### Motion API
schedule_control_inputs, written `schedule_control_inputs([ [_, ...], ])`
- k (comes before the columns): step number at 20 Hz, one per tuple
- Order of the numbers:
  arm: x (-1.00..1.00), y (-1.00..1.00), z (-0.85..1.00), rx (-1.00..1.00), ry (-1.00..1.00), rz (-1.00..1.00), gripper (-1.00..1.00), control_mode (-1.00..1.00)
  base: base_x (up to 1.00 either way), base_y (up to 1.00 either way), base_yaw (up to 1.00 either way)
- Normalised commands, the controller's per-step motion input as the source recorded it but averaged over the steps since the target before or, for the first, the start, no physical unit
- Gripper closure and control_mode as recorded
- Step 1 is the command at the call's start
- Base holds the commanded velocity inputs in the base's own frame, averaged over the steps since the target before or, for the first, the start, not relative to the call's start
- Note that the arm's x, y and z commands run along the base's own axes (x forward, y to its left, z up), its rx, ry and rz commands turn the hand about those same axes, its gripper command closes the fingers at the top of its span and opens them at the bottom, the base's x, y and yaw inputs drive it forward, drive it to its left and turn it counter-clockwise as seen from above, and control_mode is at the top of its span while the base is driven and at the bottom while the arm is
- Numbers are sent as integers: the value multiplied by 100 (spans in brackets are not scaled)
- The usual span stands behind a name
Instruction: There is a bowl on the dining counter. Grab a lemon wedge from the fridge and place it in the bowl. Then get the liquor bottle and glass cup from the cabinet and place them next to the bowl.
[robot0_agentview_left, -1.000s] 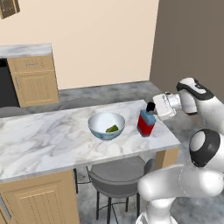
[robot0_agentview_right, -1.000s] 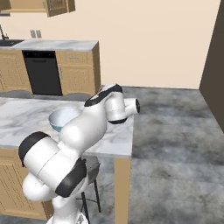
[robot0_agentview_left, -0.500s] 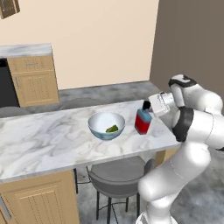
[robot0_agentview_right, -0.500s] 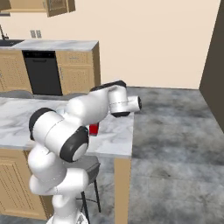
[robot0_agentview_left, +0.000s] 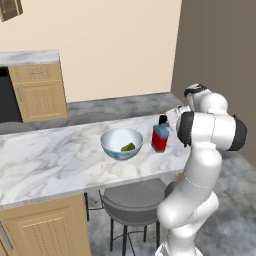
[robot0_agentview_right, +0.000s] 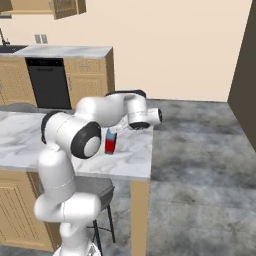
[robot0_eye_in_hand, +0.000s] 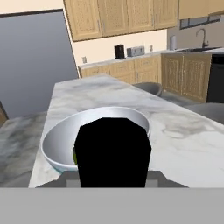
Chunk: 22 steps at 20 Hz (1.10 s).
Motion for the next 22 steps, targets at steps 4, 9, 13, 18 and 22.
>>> schedule_control_inputs([
  [4, 32, 0, -25, -4, 0, 0, 100, -100, 0, 0, 0],
  [9, 28, 0, -25, -6, 0, 0, 100, -100, 0, 0, 0],
  [13, 39, 3, -25, -5, 0, 0, 100, -100, 0, 0, 0],
  [18, 40, 8, -29, -2, 0, 0, 100, -100, 0, 0, 0],
  [22, 16, 10, -35, -3, -4, 0, 100, -100, 0, 0, 0],
])
